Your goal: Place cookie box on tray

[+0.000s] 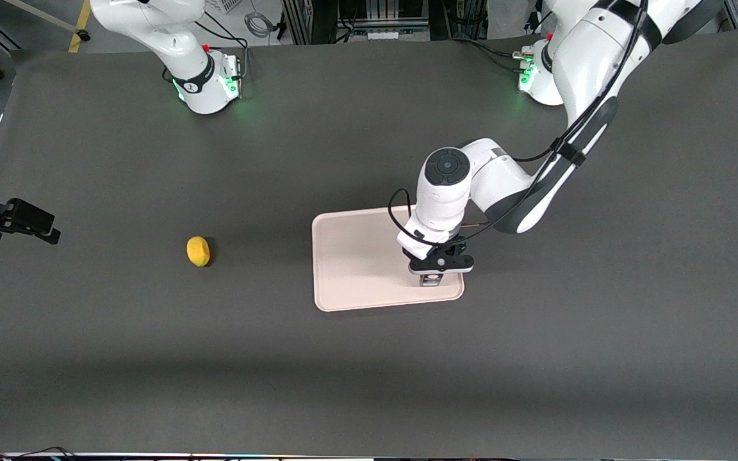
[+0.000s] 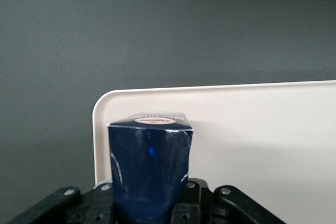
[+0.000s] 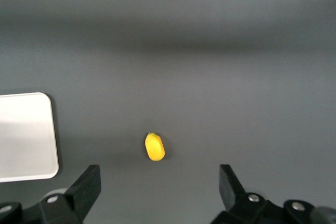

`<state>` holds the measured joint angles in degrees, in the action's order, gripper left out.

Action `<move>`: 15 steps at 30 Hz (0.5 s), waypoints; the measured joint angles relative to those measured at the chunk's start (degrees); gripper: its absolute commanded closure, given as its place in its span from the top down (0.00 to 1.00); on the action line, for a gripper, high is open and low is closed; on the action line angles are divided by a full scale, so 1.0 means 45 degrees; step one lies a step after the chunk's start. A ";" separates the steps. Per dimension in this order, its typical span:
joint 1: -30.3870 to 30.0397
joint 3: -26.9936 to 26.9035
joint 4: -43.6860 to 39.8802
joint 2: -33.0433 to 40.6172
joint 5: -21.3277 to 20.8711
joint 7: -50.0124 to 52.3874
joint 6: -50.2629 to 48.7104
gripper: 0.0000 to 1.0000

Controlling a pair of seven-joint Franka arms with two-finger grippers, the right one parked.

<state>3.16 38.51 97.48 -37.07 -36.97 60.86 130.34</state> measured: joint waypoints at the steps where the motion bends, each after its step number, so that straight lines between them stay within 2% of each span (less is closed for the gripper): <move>1: 0.0000 -0.0010 0.0000 -0.0020 -0.0027 0.0000 0.0000 0.12; 15: -0.0007 -0.0264 0.0000 -0.0419 -0.0345 0.0008 -0.0003 0.14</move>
<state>3.13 37.32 97.48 -38.95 -38.52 60.90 130.32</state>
